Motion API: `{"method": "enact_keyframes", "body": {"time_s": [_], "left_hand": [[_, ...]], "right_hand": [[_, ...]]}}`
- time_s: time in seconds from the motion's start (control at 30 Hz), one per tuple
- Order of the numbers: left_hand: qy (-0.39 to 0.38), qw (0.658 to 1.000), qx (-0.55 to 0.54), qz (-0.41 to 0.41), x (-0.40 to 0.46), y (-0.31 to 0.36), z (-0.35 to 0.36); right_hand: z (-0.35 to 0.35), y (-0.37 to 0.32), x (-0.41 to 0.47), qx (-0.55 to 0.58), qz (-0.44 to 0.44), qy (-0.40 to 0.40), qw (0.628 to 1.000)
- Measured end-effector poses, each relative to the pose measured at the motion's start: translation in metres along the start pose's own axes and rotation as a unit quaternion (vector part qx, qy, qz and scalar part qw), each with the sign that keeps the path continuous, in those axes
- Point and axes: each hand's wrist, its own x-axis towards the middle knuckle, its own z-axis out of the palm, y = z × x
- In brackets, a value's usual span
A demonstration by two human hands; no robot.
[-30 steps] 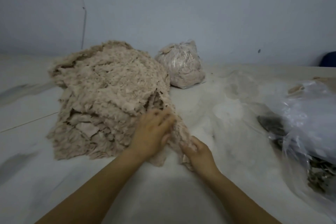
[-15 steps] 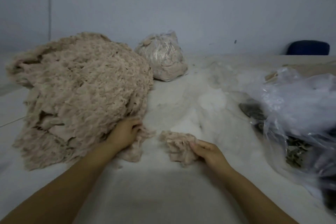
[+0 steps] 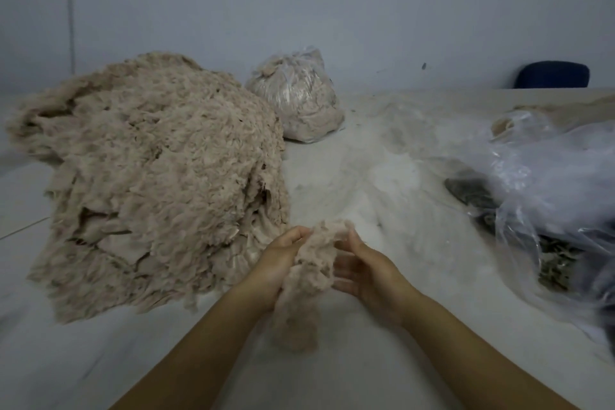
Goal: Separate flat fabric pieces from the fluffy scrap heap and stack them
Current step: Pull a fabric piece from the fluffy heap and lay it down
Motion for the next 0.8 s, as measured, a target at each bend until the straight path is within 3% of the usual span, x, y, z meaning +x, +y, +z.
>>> {"method": "enact_keyframes", "body": {"time_s": [0.07, 0.23, 0.43, 0.57, 0.67, 0.73, 0.8], "left_hand": [[0.002, 0.998, 0.052, 0.03, 0.001, -0.003, 0.002], [0.032, 0.988, 0.104, 0.108, 0.0, -0.011, -0.01], [0.024, 0.981, 0.127, 0.143, -0.004, -0.007, -0.014], [-0.062, 0.983, 0.116, 0.125, -0.005, -0.001, -0.001], [-0.155, 0.974, 0.152, 0.072, -0.004, 0.009, 0.0], [-0.137, 0.974, 0.174, 0.052, 0.002, 0.014, -0.003], [-0.05, 0.993, 0.105, 0.029, 0.011, 0.015, -0.008]], "right_hand": [[0.007, 0.001, -0.001, 0.052, 0.022, -0.05, 0.997], [0.007, 0.002, 0.002, 0.196, -0.025, 0.006, 0.98], [-0.006, 0.002, 0.001, 0.173, -0.026, 0.044, 0.983], [-0.001, 0.002, 0.0, 0.086, 0.019, -0.039, 0.995], [-0.001, -0.003, 0.001, 0.096, 0.033, -0.076, 0.992], [-0.003, -0.007, -0.002, 0.152, 0.064, -0.117, 0.979], [-0.008, -0.008, -0.002, 0.14, 0.066, -0.126, 0.98]]}}
